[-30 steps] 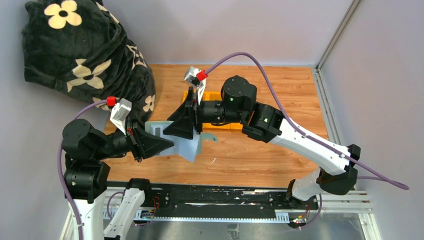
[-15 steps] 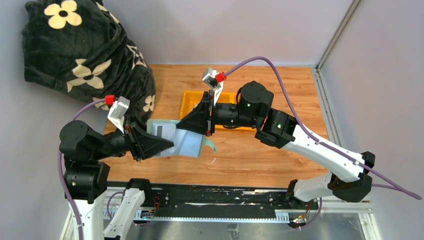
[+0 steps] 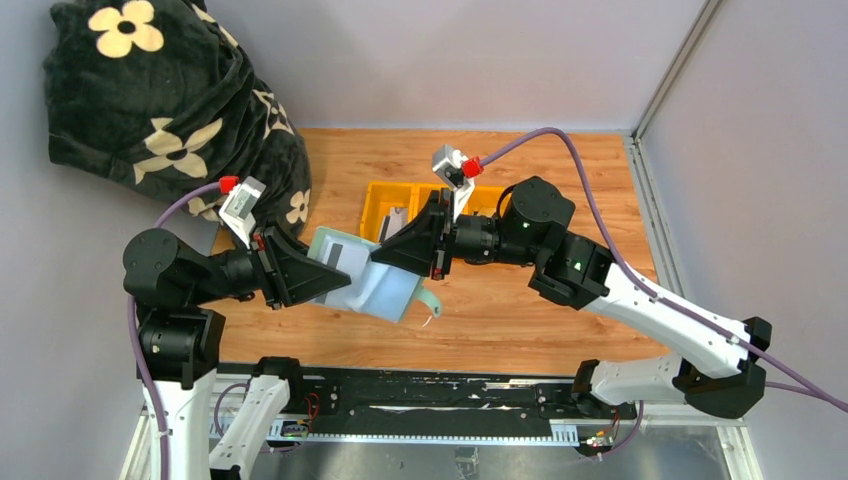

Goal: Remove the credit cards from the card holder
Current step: Remove the credit card from the card holder.

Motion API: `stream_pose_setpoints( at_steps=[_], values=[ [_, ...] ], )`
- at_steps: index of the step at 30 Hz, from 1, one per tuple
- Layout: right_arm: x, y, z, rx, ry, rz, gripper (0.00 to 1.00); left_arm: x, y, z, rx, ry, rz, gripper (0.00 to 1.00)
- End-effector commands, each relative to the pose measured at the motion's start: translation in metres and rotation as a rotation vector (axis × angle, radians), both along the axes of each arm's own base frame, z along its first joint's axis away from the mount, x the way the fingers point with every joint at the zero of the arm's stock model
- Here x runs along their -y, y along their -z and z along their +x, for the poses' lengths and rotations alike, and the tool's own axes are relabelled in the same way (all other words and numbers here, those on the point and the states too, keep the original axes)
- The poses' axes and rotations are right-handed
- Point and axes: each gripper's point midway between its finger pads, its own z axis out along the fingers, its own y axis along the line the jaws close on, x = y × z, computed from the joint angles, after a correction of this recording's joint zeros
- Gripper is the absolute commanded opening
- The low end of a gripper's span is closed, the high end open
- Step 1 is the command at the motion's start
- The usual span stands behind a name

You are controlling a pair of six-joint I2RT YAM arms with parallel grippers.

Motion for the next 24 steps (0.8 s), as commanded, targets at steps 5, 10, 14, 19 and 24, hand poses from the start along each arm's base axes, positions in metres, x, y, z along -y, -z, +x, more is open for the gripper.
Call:
stream_pose_setpoints(
  at_steps=[5,10,14,19,24],
  values=[
    [0.026,0.017,-0.010,0.088,-0.039,-0.057,0.36,0.001,-0.009,-0.014,0.078,0.036,-0.008,0.13],
    [0.035,-0.006,-0.015,0.122,-0.039,-0.001,0.70,0.000,-0.004,-0.012,0.101,0.012,0.006,0.07],
    [0.039,-0.033,-0.009,0.099,0.014,0.077,0.79,-0.003,0.005,-0.006,0.131,-0.037,0.046,0.06],
    [0.040,-0.055,0.007,0.066,0.121,0.150,0.80,-0.009,0.017,0.002,0.177,-0.112,0.114,0.05],
    [0.019,-0.047,0.011,0.072,0.111,0.081,0.80,-0.011,0.022,0.002,0.214,-0.128,0.135,0.04]
  ],
)
